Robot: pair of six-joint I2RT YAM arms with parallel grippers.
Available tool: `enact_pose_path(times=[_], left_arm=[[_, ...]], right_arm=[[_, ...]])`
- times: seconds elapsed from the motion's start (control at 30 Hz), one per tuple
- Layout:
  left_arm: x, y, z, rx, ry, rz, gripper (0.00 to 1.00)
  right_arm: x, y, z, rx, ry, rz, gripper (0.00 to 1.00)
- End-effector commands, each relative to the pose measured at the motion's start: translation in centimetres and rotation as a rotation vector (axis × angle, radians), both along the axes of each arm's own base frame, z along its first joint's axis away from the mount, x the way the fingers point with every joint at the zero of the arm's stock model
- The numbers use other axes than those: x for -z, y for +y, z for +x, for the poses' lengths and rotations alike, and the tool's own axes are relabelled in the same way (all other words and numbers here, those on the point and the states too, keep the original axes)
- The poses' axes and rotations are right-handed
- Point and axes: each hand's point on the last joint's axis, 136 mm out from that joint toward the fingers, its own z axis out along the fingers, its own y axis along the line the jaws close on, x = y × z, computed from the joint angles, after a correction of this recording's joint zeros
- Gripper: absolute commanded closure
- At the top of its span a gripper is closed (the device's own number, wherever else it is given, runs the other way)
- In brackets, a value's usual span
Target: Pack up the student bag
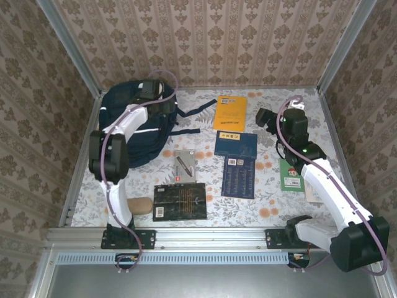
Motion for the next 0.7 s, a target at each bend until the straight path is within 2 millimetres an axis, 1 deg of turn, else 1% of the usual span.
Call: enact_pose_path(times=[0.0,0.07,0.13,0.27,0.33,0.4,0.47,0.57,0.63,0.67], left_arm=[[1.9,-1.0,1.5,0.028,0.063,0.004,0.36],[3.1,-2.0,2.5,0.044,0.082,0.015,0.36],[4.2,-2.4,3.3,0.047,0.093,0.053,0.36],[6.4,-2.3,4.5,0.039,0.133,0.107,0.36],[7.5,-2.3,4.8,0.041,0.154,0.126,0.39],[8.4,-2.7,4.8,0.057,0.185,0.131,0.46],[9.6,-3.2,4.5,0.080,0.215,0.132,0.56],[9.9,-3.8,4.1,0.101,0.222,0.154,0.78],[9.8,-4.1,3.7,0.114,0.225,0.161,1.00],[9.6,-4.4,3.5,0.124,0.228,0.162,1.00]], right_arm=[[-0.9,0.4,-1.3,-0.016,0.015,-0.022,0.00],[-0.9,0.8,-1.8,-0.025,0.016,-0.027,0.00],[-0.9,1.0,-2.2,-0.033,0.018,-0.027,0.00],[-0.8,1.2,-2.9,-0.040,0.028,-0.020,0.00],[-0.7,1.3,-3.2,-0.042,0.031,-0.014,0.00],[-0.5,1.4,-3.4,-0.043,0.035,-0.011,0.00],[-0.3,1.6,-3.6,-0.044,0.038,-0.011,0.00],[-0.2,1.8,-3.7,-0.047,0.044,-0.006,0.00],[-0.2,2.1,-3.7,-0.053,0.043,-0.001,0.00],[-0.2,2.2,-3.6,-0.056,0.042,-0.001,0.00]])
